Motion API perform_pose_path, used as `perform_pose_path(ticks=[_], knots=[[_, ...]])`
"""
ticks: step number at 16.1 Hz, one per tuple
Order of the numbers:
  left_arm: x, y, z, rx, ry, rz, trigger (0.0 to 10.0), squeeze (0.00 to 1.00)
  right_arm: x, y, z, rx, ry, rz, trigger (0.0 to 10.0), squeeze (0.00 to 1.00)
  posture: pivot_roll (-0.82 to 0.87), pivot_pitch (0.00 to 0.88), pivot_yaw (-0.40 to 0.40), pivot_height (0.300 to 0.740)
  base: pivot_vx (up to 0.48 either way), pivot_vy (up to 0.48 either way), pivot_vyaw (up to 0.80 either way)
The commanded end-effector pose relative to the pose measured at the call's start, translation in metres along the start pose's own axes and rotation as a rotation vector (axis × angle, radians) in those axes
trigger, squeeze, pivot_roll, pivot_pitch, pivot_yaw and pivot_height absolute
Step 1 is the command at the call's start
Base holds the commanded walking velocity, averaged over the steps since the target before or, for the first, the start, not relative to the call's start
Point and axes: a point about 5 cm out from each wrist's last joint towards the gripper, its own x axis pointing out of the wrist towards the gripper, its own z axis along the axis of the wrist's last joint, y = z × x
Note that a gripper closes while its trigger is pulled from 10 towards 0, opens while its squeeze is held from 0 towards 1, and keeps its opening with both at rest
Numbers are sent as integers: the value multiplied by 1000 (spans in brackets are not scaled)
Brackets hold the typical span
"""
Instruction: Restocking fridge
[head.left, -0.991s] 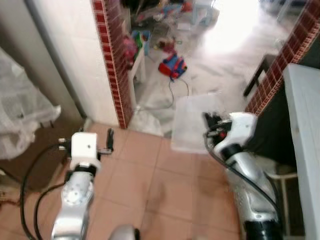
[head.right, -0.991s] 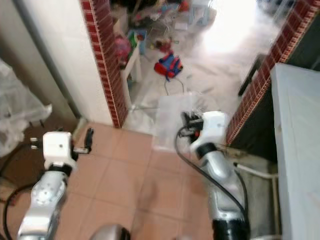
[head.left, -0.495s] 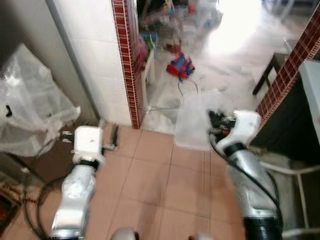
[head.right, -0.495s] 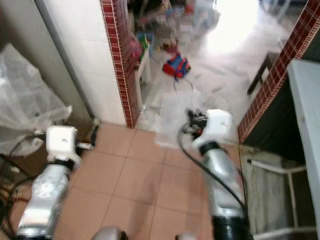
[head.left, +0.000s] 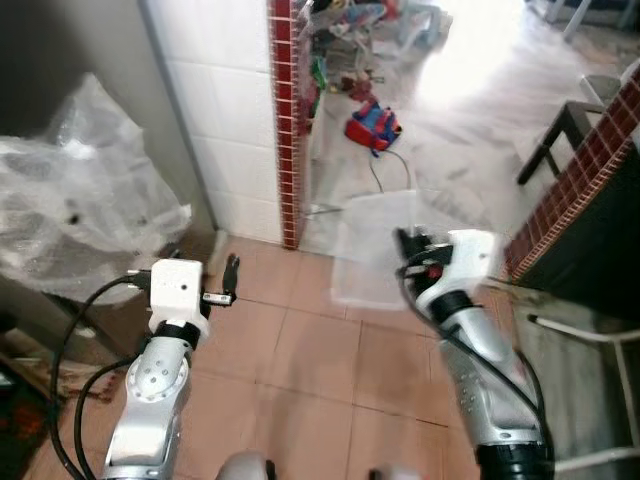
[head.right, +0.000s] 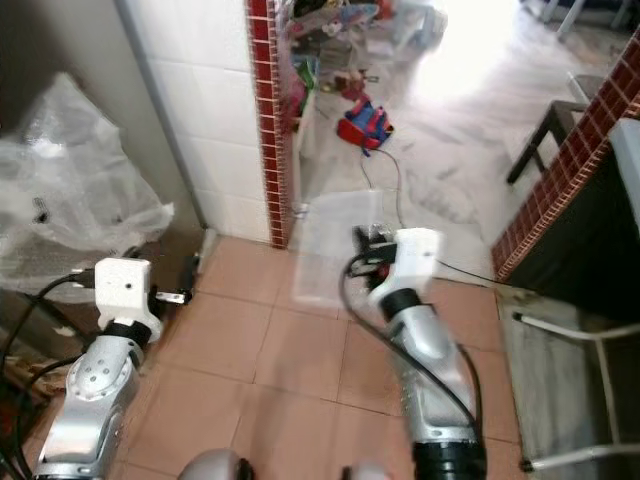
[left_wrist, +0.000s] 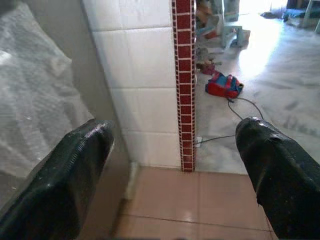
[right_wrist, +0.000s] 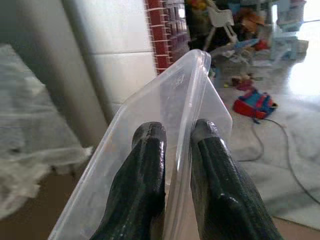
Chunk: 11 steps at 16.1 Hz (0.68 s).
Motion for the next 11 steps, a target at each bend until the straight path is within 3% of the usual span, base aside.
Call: perform_pose_path(ticks=[1, 7, 11], knots=[[0, -6, 3, -11, -13, -26, 10000, 0, -4, -9, 3, -13, -3, -32, 10000, 0, 63, 49, -3, 740, 0, 480, 0], [-3, -8, 1, -16, 0, -50, 10000, 0, -9, -19, 0, -15, 17, -64, 10000, 0, 49, 39, -3, 740, 0, 480, 0], [0, 1, 1, 15, -1, -15, 10000, 0, -7, -23, 1, -14, 18, -76, 10000, 0, 48, 45, -8, 740, 0, 480, 0]])
